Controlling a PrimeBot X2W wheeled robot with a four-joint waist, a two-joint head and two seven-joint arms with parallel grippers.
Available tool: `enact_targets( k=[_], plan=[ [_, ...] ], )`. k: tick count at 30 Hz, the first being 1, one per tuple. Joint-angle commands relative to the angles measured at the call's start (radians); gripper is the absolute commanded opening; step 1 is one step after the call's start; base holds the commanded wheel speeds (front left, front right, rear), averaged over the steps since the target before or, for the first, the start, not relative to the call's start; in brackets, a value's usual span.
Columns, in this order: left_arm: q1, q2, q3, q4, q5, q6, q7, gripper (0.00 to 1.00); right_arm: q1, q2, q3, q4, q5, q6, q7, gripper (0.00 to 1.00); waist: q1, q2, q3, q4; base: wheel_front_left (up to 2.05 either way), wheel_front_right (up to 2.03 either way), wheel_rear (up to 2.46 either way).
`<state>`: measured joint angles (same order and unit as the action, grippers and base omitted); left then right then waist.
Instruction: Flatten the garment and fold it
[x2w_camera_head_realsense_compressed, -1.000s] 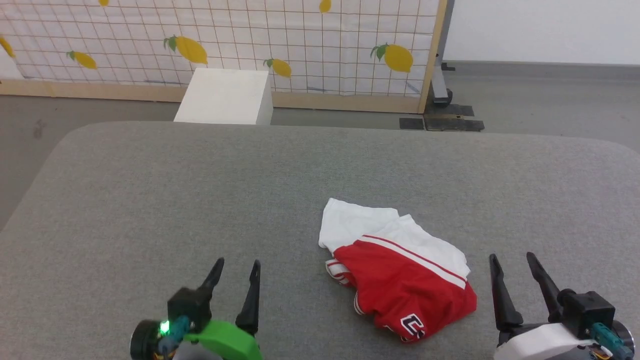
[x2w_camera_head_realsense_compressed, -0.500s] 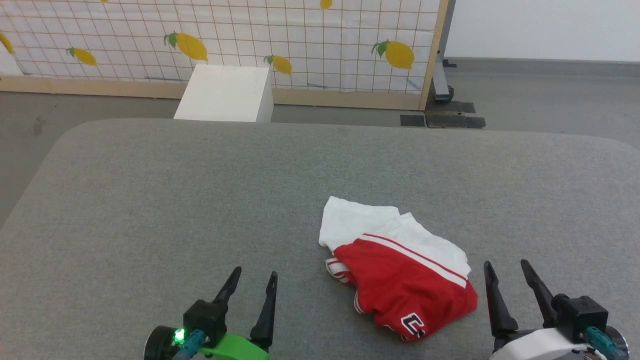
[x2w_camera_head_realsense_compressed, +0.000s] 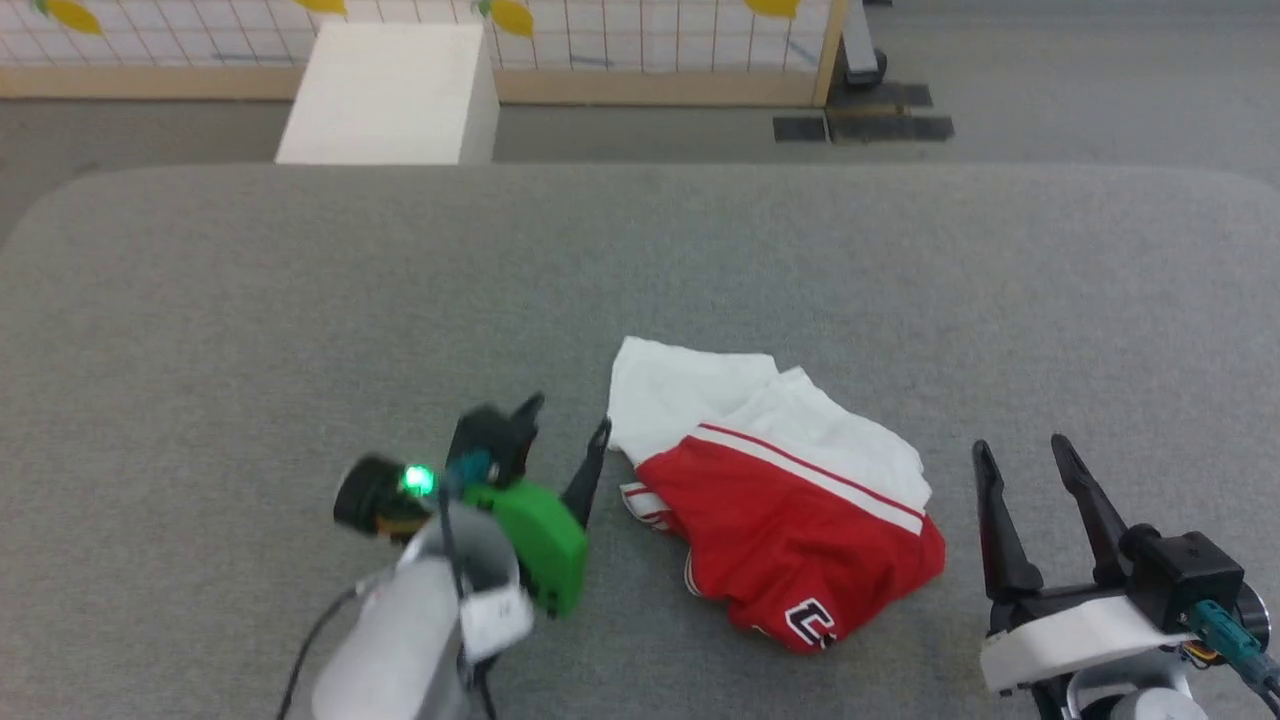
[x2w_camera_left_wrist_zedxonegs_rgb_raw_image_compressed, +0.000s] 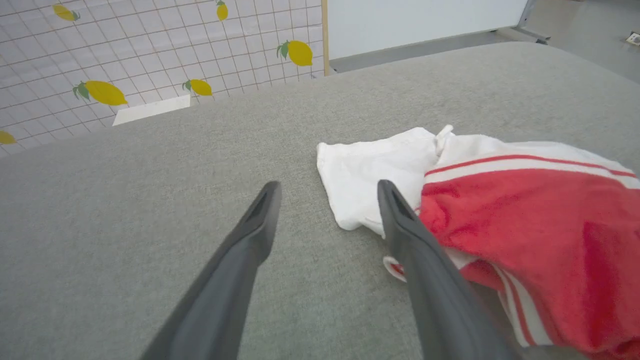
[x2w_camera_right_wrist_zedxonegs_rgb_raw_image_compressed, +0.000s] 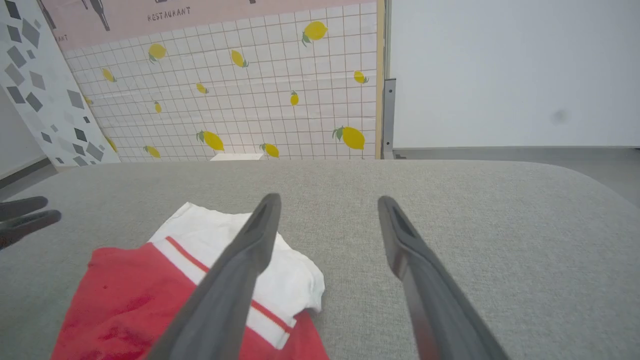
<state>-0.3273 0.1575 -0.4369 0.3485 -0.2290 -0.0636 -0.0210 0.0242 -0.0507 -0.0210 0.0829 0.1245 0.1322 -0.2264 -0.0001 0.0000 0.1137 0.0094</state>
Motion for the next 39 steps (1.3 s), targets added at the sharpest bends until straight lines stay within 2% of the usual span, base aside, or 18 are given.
enact_targets(
  k=[1,7,13,15,21,22,23,26,30,35,39],
  plan=[
    [-0.054,-0.002,-0.003,0.022,-0.003,-0.011,0.042,1.0,-0.015,0.0,0.004,-0.007,0.0,-0.002,-0.007,1.0,0.0001,0.0,0.089,-0.052,0.0,0.0,0.0],
    [-0.297,-0.01,-0.057,0.186,-0.081,-0.06,0.344,1.0,-0.048,0.0,0.028,-0.008,0.005,-0.002,-0.014,1.0,0.0001,0.0,0.16,-0.104,0.0,0.0,0.0],
    [-0.461,0.021,-0.143,0.315,-0.214,-0.067,0.597,1.0,-0.093,0.0,0.056,-0.001,0.02,-0.002,-0.023,1.0,0.0001,0.0,0.21,-0.157,0.0,0.0,0.0],
    [-0.498,0.057,-0.201,0.329,-0.229,-0.067,0.636,1.0,-0.104,0.0,0.064,0.004,0.029,-0.002,-0.026,1.0,0.0001,0.0,0.221,-0.173,0.0,0.0,0.0],
    [-0.506,0.115,-0.309,0.359,-0.349,-0.067,0.72,1.0,-0.116,0.0,0.066,0.025,0.044,-0.002,-0.033,1.0,0.0001,0.0,0.233,-0.191,0.0,0.0,0.0],
    [-0.501,0.122,-0.321,0.359,-0.369,-0.067,0.728,0.42,-0.117,0.0,0.065,0.028,0.044,-0.002,-0.033,1.0,0.0001,0.0,0.231,-0.19,0.0,0.0,0.0],
    [-0.497,0.13,-0.329,0.355,-0.392,-0.067,0.724,0.0,-0.116,0.0,0.062,0.031,0.044,-0.002,-0.034,1.0,0.0001,0.0,0.229,-0.186,0.0,0.0,0.0],
    [-0.497,0.147,-0.31,0.348,-0.432,-0.067,0.648,0.0,-0.112,0.0,0.053,0.035,0.041,-0.002,-0.035,1.0,0.0001,0.0,0.212,-0.167,0.0,0.0,0.0],
    [-0.486,0.149,-0.247,0.339,-0.441,-0.044,0.449,0.0,-0.103,0.0,0.042,0.037,0.026,-0.002,-0.035,1.0,0.0001,0.0,0.166,-0.126,0.0,0.0,0.0],
    [-0.419,0.157,-0.17,0.301,-0.443,0.028,0.203,0.0,-0.073,0.0,0.028,0.039,0.008,-0.002,-0.035,1.0,0.0001,0.0,0.096,-0.063,0.0,0.0,0.0],
    [-0.31,0.172,-0.107,0.255,-0.469,0.095,0.076,0.0,-0.049,0.0,0.026,0.044,0.0,-0.002,-0.035,1.0,0.0001,0.0,0.05,-0.021,0.0,0.0,0.0]
  ],
)
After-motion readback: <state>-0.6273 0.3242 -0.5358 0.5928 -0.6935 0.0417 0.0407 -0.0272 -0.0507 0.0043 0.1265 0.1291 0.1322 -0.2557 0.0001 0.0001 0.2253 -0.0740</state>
